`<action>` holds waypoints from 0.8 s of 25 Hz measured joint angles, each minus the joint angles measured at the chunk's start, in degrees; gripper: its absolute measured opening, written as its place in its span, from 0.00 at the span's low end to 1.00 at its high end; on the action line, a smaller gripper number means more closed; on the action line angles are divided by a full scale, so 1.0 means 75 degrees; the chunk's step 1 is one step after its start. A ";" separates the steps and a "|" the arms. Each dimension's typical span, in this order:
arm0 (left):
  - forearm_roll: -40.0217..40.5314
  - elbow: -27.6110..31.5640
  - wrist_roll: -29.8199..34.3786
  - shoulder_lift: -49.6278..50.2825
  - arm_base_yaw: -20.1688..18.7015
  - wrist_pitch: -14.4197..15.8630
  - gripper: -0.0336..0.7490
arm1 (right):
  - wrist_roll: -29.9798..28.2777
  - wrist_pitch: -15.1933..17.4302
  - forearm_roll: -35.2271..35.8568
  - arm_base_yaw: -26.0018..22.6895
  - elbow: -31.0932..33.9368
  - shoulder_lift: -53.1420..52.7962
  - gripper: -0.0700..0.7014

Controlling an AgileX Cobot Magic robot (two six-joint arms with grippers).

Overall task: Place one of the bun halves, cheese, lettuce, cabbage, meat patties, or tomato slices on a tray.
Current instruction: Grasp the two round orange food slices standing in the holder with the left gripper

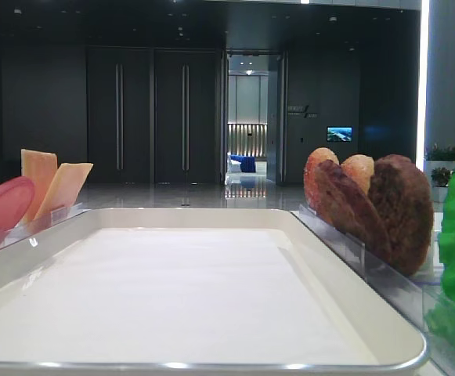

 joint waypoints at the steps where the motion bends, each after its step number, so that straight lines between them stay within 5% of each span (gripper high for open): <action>1: 0.0000 0.0000 0.0000 0.0000 0.0000 0.0000 0.93 | 0.0000 0.0000 0.0000 0.0000 0.0000 0.0000 0.53; 20: 0.0000 0.0000 0.0000 0.0000 0.0000 0.0000 0.93 | 0.0000 0.0000 0.0000 0.0000 0.0000 0.0000 0.53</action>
